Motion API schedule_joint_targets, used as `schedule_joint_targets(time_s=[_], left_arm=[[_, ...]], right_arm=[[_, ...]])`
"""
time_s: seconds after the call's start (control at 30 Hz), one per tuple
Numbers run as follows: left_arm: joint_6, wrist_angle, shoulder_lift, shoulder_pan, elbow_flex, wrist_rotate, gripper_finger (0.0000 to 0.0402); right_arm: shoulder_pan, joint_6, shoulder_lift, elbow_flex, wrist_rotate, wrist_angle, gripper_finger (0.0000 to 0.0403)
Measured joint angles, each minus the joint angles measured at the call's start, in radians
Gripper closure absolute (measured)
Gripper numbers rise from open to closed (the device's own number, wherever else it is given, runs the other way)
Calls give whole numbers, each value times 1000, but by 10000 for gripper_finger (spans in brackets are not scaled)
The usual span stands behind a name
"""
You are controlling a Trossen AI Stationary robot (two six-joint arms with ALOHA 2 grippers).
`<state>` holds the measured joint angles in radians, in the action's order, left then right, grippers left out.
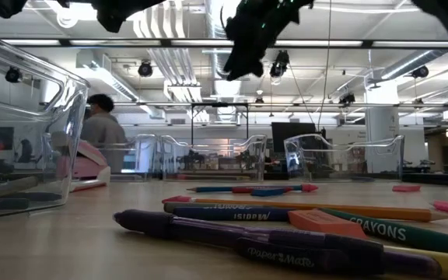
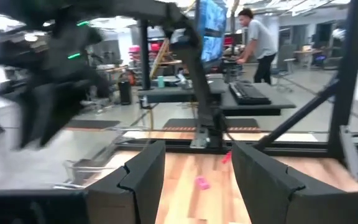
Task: Sort crayons/erasers/pens/pencils in bins
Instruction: Put the pink eraser into the top right transparent bin
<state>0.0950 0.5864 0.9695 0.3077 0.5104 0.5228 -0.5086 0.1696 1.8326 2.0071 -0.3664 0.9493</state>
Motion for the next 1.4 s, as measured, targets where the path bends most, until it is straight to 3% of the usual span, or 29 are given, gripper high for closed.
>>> schedule_joint_targets(time_s=[0.13, 0.37, 0.67, 0.93, 1.13, 1.4], left_arm=[[24, 10, -3, 0, 12, 11, 229], [66, 30, -6, 0, 20, 11, 229], [76, 46, -7, 0, 32, 11, 229], [69, 60, -1, 0, 34, 9, 229], [42, 64, 6, 0, 34, 6, 229], [17, 65, 34, 0, 35, 6, 229]], right_arm=[[83, -12, -129, -138, 13, 28, 231], [269, -137, -392, -480, 222, 11, 233], [449, -565, -730, -977, 354, -103, 233], [522, -909, -1002, -1362, 501, -272, 233], [522, -1102, -1092, -1542, 529, -286, 232], [522, -1182, -1096, -1630, 528, -311, 206]])
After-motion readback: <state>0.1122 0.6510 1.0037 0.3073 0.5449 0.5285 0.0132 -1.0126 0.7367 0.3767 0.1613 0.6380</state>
